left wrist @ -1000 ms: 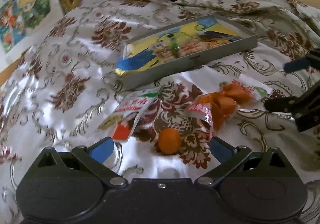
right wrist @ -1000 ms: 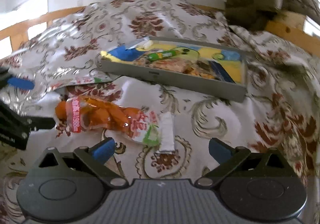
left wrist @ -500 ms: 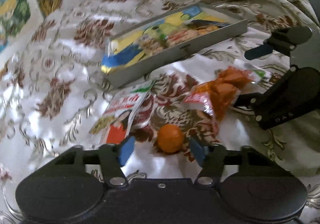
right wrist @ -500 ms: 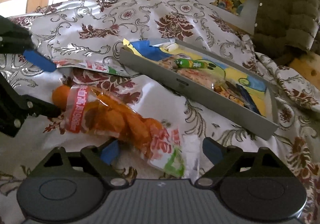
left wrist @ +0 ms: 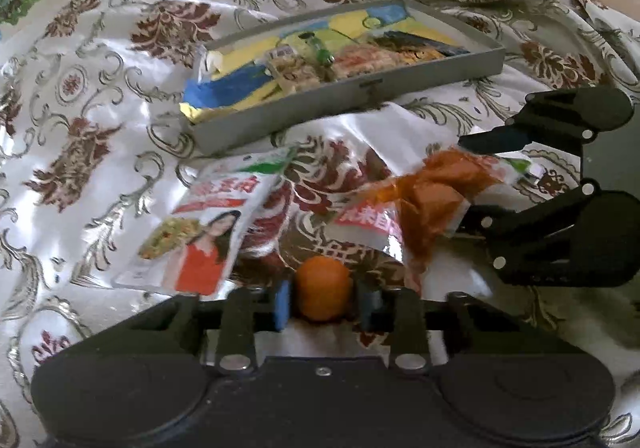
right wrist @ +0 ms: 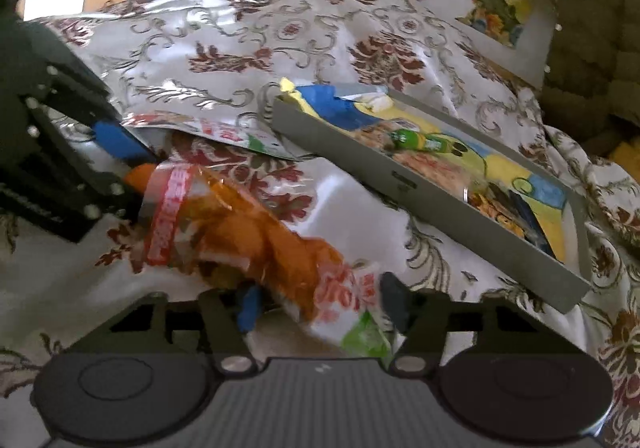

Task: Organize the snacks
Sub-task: 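Grasp the orange with left tool while right tool grasps orange-filled clear bag, then carry the orange and the clear bag over the grey tray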

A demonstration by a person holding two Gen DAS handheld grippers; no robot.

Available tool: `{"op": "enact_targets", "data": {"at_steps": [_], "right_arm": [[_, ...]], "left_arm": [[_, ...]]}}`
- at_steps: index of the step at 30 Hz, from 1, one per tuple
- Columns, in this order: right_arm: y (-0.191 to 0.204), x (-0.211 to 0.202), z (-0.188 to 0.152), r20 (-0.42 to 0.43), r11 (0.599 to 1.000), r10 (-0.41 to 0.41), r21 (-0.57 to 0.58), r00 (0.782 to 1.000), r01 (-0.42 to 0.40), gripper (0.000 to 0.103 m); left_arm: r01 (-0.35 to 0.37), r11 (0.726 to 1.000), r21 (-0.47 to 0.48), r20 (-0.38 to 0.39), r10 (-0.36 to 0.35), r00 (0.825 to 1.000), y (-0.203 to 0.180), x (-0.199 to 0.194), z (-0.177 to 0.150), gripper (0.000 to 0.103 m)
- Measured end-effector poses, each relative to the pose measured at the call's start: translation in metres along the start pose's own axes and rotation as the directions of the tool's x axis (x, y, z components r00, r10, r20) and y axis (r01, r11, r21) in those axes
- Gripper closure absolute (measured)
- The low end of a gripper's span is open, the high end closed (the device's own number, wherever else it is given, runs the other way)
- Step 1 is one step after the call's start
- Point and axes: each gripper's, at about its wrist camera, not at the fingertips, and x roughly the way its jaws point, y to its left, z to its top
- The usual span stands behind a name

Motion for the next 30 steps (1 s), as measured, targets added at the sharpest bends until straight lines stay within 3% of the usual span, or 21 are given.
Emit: {"op": "enact_targets", "data": {"at_steps": [3, 9, 14, 19, 26, 30], "right_arm": [[0.001, -0.003, -0.001, 0.005, 1.000, 0.002, -0.001, 1.000, -0.002, 0.054], [0.002, -0.011, -0.005, 0.014, 1.000, 0.002, 0.010, 1.000, -0.003, 0.063], [-0.005, -0.024, -0.009, 0.026, 0.996, -0.004, 0.087, 1.000, 0.002, 0.064], [-0.014, -0.046, -0.018, 0.025, 0.989, -0.015, 0.146, 1.000, 0.011, 0.064], [-0.035, -0.063, -0.012, 0.051, 0.970, -0.050, 0.239, 0.997, 0.036, 0.064], [-0.042, -0.074, -0.008, 0.081, 0.968, -0.084, 0.242, 0.993, 0.062, 0.063]], "left_arm": [[-0.006, 1.000, -0.023, 0.005, 0.006, 1.000, 0.000, 0.000, 0.000, 0.070], [-0.030, 0.996, -0.080, 0.019, 0.032, 0.999, -0.001, -0.010, -0.006, 0.071], [-0.057, 0.986, -0.156, 0.044, 0.065, 0.997, -0.005, -0.025, -0.012, 0.071], [-0.040, 0.973, -0.226, 0.091, 0.062, 0.994, -0.012, -0.037, -0.014, 0.071], [-0.023, 0.970, -0.244, 0.136, 0.058, 0.989, -0.021, -0.049, -0.007, 0.071], [-0.029, 0.975, -0.219, 0.161, 0.065, 0.985, -0.022, -0.059, 0.016, 0.071]]}}
